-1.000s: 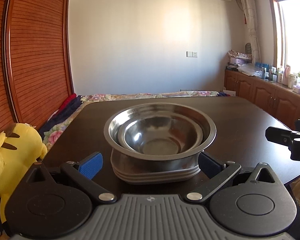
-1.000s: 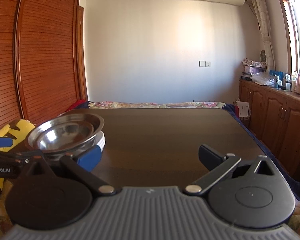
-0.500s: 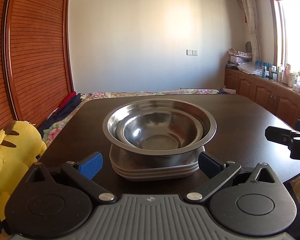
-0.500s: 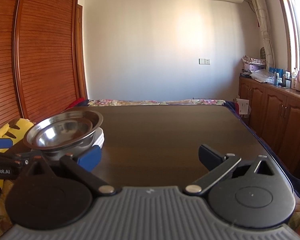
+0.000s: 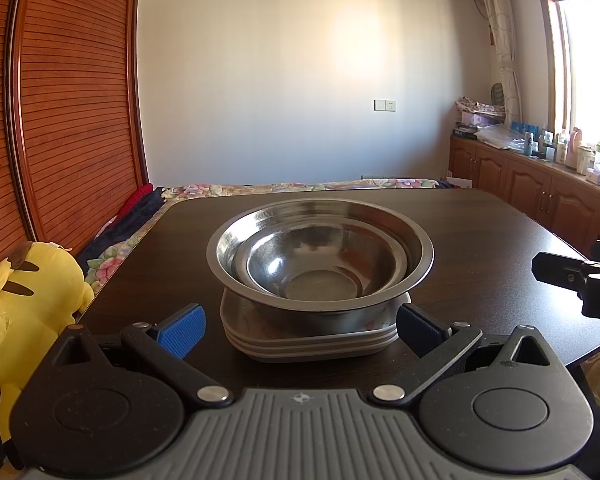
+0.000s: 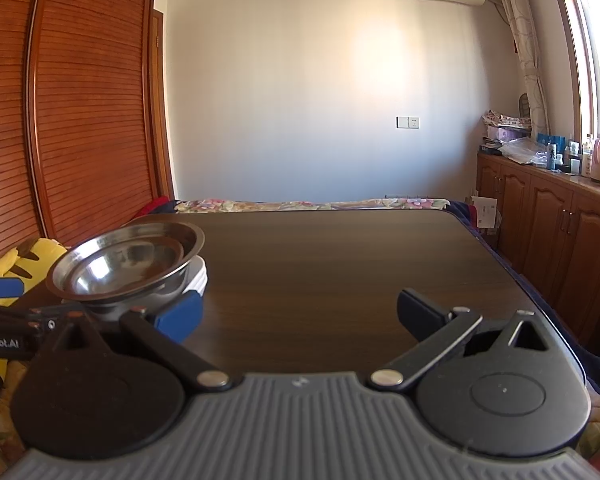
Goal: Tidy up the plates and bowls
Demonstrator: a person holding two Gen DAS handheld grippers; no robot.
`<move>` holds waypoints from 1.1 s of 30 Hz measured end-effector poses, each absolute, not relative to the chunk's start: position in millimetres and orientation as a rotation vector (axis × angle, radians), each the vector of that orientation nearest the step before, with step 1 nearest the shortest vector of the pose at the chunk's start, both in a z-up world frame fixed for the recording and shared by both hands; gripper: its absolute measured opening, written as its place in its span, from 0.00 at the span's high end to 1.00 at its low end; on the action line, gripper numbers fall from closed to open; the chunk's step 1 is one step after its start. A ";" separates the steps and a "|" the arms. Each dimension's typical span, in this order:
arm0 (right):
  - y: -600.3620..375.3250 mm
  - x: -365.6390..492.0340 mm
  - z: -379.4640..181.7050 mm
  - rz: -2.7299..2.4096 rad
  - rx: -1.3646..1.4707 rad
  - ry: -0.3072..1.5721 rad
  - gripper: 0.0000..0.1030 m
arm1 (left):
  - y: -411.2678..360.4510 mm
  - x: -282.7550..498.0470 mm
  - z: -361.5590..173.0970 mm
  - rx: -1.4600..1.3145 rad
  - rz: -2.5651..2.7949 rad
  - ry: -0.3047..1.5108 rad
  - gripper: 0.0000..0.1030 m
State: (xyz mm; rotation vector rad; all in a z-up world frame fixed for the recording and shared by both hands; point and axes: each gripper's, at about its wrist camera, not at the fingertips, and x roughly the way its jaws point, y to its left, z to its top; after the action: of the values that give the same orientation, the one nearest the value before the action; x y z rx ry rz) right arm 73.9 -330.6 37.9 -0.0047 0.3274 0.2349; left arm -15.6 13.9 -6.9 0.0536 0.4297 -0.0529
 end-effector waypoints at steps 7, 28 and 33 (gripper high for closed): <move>-332.1 74.5 37.7 0.231 -0.002 0.332 0.00 | 14.1 -15.6 -6.6 0.055 -0.052 0.429 0.00; -330.9 76.3 35.9 0.230 -0.002 0.334 0.00 | 16.3 -15.4 -2.6 0.054 -0.049 0.424 0.00; -330.9 76.1 36.0 0.230 -0.002 0.334 0.00 | 16.5 -15.4 -1.3 0.055 -0.049 0.423 0.00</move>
State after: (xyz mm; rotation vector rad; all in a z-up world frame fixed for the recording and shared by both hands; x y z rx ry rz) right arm 76.1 -330.9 36.0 -0.0021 0.3343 0.2301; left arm -15.4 16.5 -1.3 0.0553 0.4226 -0.0486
